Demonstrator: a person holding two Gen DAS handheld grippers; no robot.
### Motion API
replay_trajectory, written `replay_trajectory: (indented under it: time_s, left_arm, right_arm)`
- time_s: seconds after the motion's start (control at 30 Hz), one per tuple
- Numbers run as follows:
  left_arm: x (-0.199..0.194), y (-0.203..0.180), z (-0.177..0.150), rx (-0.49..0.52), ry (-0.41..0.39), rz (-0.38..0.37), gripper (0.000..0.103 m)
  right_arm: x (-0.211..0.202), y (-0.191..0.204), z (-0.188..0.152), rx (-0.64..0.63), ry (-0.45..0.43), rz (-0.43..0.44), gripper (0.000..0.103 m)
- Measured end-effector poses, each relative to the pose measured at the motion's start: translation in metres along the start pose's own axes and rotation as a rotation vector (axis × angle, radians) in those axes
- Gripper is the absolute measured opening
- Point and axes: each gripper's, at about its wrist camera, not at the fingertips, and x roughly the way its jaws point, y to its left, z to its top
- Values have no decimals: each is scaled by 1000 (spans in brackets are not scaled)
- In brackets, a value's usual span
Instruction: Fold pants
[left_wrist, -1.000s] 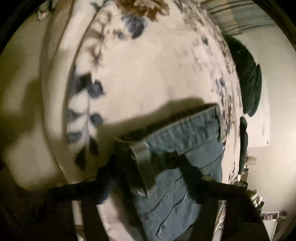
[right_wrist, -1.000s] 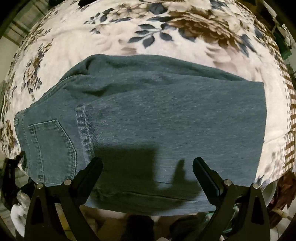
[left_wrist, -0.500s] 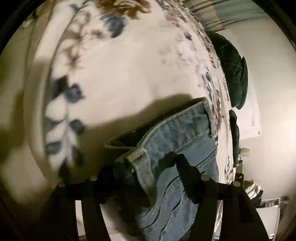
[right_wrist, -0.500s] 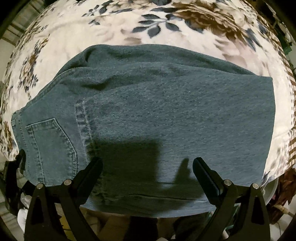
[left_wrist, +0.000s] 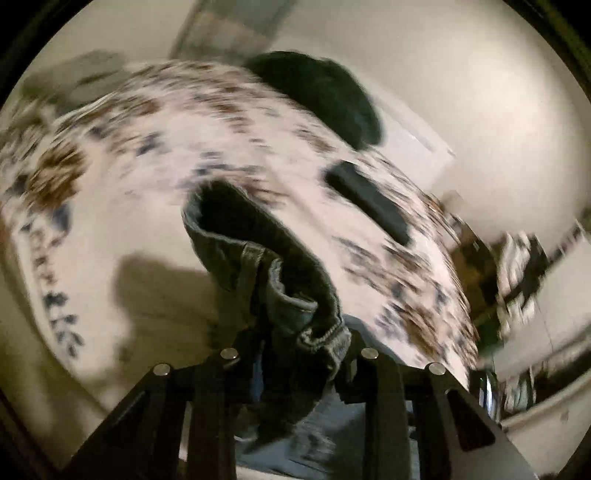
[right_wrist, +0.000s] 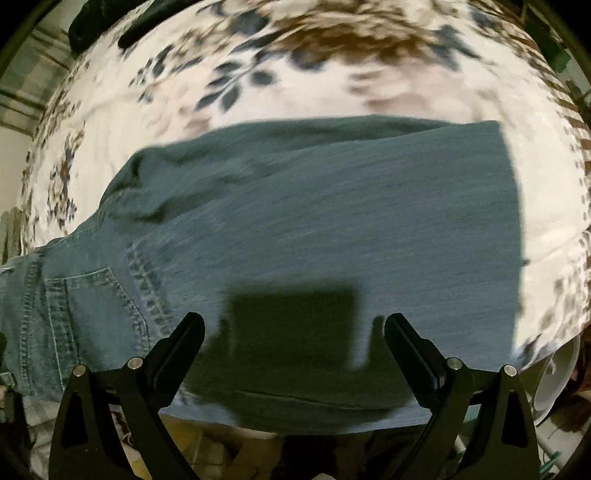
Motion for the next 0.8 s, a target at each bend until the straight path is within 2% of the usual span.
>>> replay_trajectory:
  time_s: [0.1,0.17,0.3,0.37,0.4,0.5,0.53,0.6,0.67,0.7,0.73,0.8]
  left_arm:
    - [11,-67,-23,122,41,-42,24]
    - [23,-115,-48,201,80,-98,24]
    - [62,-181,-97,305,176,-160,24]
    - [91,-201,-122,341,248,-142,24]
    - [110,-209,-136,364,300,-105,25]
    - [141,-215,-151,349,420,-30,31]
    - [147,-215,-152,330,450,-30,38]
    - [151,-211,-147,235,495,-80,43]
    - [150,-207,-137,194,508,-46,55]
    - [148,-208,-132,200,508,-25,70]
    - [143,-209,-124,209,495,-4,79]
    - [132,-206,-105,207,446,-1,82]
  right_arm:
    - [-18,-34,1,2,-17,3,100]
    - [-35,-63,5,4,-34,1,100]
    - [-63,-127,10,28,-64,-33,100]
    - [-72,-165,9,59,-67,-52,100]
    - [-75,-182,9,76,-66,-57,100]
    - [-84,-227,6,137,-60,-30,100]
    - [-85,-234,7,151,-59,-6,100]
    - [-88,-251,7,166,-54,73,100]
    - [-90,-261,10,179,-50,187,100]
    - [-89,-258,13,185,-49,237,100]
    - [-89,-257,16,192,-50,290,100]
    - [-90,-256,21,205,-58,384,100]
